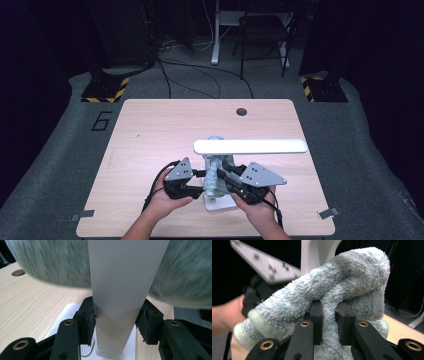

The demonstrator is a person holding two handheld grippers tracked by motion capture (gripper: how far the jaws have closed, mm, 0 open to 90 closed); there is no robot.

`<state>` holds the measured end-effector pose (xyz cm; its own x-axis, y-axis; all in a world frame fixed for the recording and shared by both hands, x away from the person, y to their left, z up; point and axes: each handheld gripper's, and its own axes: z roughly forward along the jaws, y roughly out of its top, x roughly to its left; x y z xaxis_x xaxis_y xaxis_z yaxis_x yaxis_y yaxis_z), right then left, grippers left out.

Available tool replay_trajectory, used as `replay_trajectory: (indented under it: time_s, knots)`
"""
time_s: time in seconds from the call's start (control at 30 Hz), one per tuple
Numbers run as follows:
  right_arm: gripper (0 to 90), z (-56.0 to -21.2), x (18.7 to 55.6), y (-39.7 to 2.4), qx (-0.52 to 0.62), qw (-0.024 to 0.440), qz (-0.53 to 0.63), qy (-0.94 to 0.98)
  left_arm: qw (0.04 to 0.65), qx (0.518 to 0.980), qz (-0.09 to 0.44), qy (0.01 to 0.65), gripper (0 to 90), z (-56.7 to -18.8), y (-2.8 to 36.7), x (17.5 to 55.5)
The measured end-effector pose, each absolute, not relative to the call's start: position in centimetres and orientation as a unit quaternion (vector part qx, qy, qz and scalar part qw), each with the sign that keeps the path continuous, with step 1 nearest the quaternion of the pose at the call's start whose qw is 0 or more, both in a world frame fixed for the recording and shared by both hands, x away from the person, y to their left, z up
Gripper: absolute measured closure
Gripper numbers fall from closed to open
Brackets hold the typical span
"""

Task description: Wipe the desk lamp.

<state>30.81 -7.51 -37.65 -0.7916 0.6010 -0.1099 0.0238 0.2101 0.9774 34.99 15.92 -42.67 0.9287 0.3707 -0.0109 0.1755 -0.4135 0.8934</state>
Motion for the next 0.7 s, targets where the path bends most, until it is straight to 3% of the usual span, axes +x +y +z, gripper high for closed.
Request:
replay_trajectory:
  time_s: [0.3, 0.7]
  knots:
    - [77.8, -38.3, 30.5, -7.4, 0.211, 0.261, 0.567, 0.752, 0.519, 0.832, 0.095, 0.171, 52.9, -42.7, 15.8, 34.9]
    - [77.8, -35.3, 30.1, -7.8, 0.228, 0.232, 0.648, 0.688, 0.521, 0.827, 0.104, 0.184, 53.0, -42.8, 15.5, 34.8]
